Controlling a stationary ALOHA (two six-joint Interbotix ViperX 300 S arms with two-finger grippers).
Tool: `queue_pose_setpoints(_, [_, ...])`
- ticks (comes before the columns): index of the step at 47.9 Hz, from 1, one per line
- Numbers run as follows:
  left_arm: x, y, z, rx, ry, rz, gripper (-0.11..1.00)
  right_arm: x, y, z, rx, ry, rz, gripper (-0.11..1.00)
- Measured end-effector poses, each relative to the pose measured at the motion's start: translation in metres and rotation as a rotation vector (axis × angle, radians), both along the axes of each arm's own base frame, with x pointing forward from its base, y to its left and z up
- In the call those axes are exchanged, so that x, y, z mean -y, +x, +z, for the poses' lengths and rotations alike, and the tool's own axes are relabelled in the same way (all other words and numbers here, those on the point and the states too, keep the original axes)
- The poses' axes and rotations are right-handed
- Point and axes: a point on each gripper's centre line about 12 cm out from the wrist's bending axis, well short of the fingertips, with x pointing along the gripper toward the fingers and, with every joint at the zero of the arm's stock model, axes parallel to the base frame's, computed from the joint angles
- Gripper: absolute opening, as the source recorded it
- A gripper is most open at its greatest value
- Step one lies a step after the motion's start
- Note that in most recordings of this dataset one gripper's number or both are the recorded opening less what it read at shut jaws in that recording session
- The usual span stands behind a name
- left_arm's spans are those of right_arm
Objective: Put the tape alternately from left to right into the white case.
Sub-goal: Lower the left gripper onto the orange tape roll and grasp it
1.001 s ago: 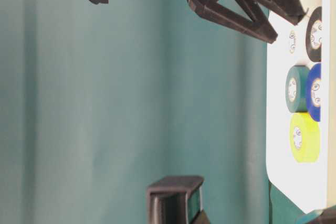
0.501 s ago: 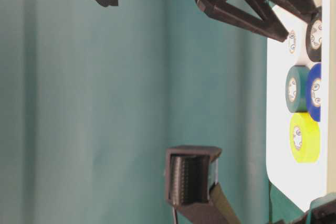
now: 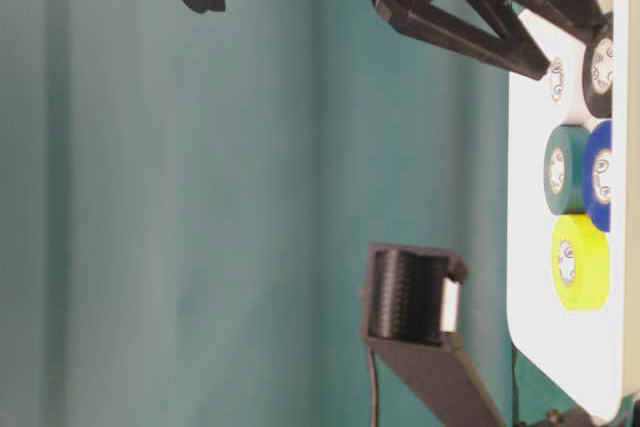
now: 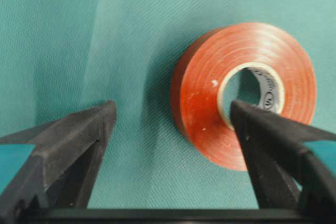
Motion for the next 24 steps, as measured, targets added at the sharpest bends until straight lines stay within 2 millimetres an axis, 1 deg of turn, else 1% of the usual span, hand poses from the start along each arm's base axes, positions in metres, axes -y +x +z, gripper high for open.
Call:
queue_pose_setpoints(10, [0.001, 0.003, -0.003, -0.018, -0.013, 0.027, 0.72, 0.000, 0.000, 0.000, 0.000, 0.000, -0.001, 0.79])
queue_pose_setpoints(24, [0.004, 0.015, -0.005, -0.032, -0.011, 0.029, 0.71, 0.000, 0.000, 0.000, 0.000, 0.001, -0.001, 0.79])
